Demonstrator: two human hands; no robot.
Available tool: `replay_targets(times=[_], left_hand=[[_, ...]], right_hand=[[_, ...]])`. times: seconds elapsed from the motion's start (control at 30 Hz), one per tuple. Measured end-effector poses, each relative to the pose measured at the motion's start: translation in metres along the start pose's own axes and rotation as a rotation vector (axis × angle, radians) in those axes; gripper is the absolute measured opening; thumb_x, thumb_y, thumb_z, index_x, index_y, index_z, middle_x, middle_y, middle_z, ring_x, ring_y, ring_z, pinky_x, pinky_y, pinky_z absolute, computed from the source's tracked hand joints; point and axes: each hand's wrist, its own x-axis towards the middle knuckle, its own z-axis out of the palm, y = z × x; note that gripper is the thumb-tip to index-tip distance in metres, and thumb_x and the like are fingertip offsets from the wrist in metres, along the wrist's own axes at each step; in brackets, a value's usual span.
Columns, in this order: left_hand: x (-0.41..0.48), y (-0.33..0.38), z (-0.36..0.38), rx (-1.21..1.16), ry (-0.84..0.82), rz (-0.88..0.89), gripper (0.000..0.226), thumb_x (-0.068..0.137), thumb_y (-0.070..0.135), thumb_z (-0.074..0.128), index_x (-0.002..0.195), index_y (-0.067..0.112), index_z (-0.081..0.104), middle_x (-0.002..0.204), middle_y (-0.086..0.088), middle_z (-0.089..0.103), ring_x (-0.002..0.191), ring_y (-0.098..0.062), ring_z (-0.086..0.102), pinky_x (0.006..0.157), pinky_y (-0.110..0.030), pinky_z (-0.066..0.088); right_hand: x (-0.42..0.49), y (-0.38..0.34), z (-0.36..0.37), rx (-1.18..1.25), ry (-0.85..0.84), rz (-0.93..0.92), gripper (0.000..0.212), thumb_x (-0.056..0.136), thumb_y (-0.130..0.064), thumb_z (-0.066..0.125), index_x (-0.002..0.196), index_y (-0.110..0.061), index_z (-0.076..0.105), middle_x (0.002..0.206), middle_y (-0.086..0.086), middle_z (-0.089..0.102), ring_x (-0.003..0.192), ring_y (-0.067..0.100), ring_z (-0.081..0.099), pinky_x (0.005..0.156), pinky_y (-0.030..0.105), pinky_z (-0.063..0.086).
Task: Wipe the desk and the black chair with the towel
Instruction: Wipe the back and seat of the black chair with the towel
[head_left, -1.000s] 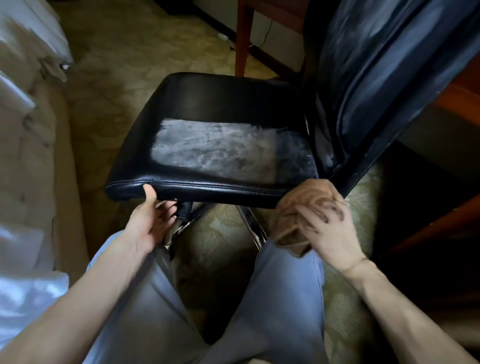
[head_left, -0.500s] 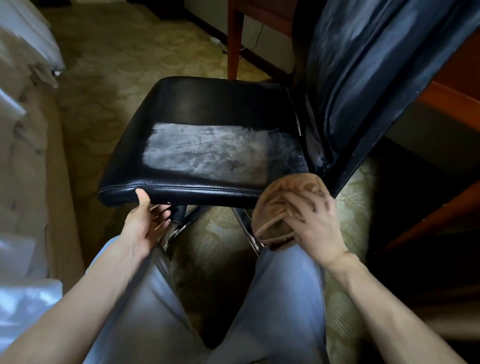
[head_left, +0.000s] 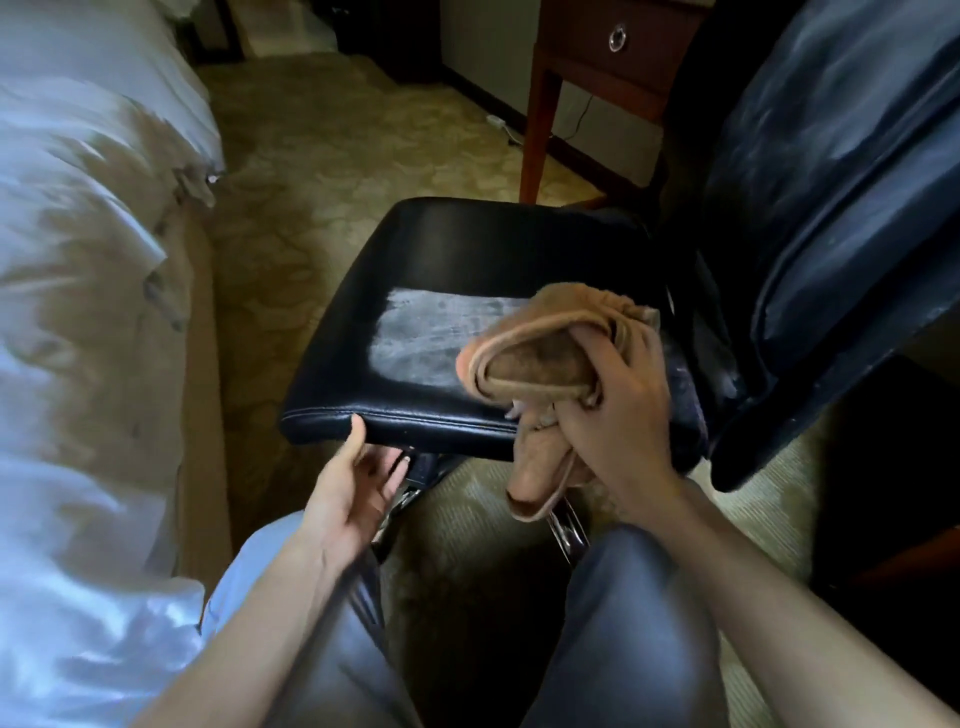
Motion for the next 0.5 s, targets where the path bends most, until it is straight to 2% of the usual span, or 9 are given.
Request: replay_targets(times=[0.07, 0.13, 0.2, 0.27, 0.33, 0.4, 0.47, 0.5], left_hand=[[-0.001, 0.006, -0.004, -0.095, -0.051, -0.053, 0.023, 0.087, 0.041, 0.068, 0.094, 0.021, 0.077, 0.126, -0.005, 0.072, 0.115, -0.017, 0.070, 0.106, -0.035, 0.052], [0.002, 0.016, -0.009, -0.166, -0.043, -0.051, 0.029, 0.087, 0.042, 0.067, 0.103, 0.018, 0.072, 0.125, -0.008, 0.070, 0.116, -0.021, 0.068, 0.114, -0.039, 0.045], [0.009, 0.029, -0.012, -0.228, -0.042, -0.031, 0.046, 0.090, 0.052, 0.064, 0.119, 0.016, 0.069, 0.122, -0.009, 0.071, 0.116, -0.023, 0.067, 0.114, -0.042, 0.045], [0.019, 0.038, -0.013, -0.218, -0.029, -0.044, 0.062, 0.091, 0.061, 0.062, 0.133, 0.015, 0.065, 0.126, -0.010, 0.072, 0.122, -0.024, 0.066, 0.116, -0.042, 0.044], [0.024, 0.040, -0.014, -0.169, 0.001, -0.070, 0.068, 0.089, 0.065, 0.063, 0.137, 0.015, 0.063, 0.131, -0.011, 0.071, 0.126, -0.024, 0.065, 0.117, -0.042, 0.043], [0.026, 0.040, -0.016, -0.135, 0.031, -0.088, 0.071, 0.086, 0.065, 0.066, 0.137, 0.016, 0.062, 0.130, -0.010, 0.071, 0.123, -0.023, 0.066, 0.117, -0.042, 0.044], [0.026, 0.040, -0.020, -0.138, 0.047, -0.094, 0.071, 0.084, 0.065, 0.069, 0.136, 0.017, 0.062, 0.128, -0.010, 0.072, 0.117, -0.023, 0.069, 0.115, -0.042, 0.046], [0.025, 0.040, -0.020, -0.142, 0.049, -0.093, 0.071, 0.083, 0.065, 0.069, 0.135, 0.018, 0.062, 0.125, -0.010, 0.073, 0.114, -0.022, 0.070, 0.115, -0.042, 0.046]], right_hand=[[0.029, -0.004, 0.019, -0.036, -0.057, 0.034, 0.056, 0.077, -0.024, 0.059, 0.133, -0.021, 0.058, 0.132, 0.011, 0.054, 0.125, 0.038, 0.048, 0.106, 0.052, 0.046], [0.067, -0.011, 0.039, -0.082, -0.092, 0.042, 0.057, 0.075, -0.020, 0.058, 0.132, -0.019, 0.062, 0.130, 0.015, 0.059, 0.125, 0.040, 0.050, 0.105, 0.052, 0.045], [0.106, -0.026, 0.057, -0.130, -0.076, 0.057, 0.058, 0.073, -0.017, 0.058, 0.130, -0.021, 0.064, 0.129, 0.014, 0.061, 0.127, 0.042, 0.049, 0.104, 0.052, 0.042], [0.140, -0.041, 0.079, -0.209, -0.070, 0.057, 0.056, 0.074, -0.016, 0.060, 0.129, -0.025, 0.065, 0.132, 0.011, 0.060, 0.129, 0.040, 0.046, 0.101, 0.049, 0.041], [0.169, -0.049, 0.101, -0.323, -0.142, -0.004, 0.054, 0.074, -0.015, 0.062, 0.126, -0.029, 0.066, 0.134, 0.006, 0.058, 0.131, 0.036, 0.044, 0.101, 0.050, 0.039], [0.192, -0.049, 0.129, -0.468, -0.360, -0.068, 0.050, 0.078, -0.020, 0.065, 0.126, -0.034, 0.065, 0.143, 0.005, 0.050, 0.140, 0.035, 0.035, 0.109, 0.058, 0.030], [0.210, -0.044, 0.160, -0.526, -0.656, -0.100, 0.045, 0.083, -0.038, 0.068, 0.127, -0.039, 0.064, 0.160, 0.006, 0.032, 0.151, 0.035, 0.016, 0.117, 0.073, 0.009], [0.215, -0.040, 0.173, -0.496, -0.773, -0.085, 0.046, 0.083, -0.050, 0.069, 0.128, -0.042, 0.062, 0.166, 0.007, 0.021, 0.155, 0.035, 0.006, 0.115, 0.077, 0.000]])
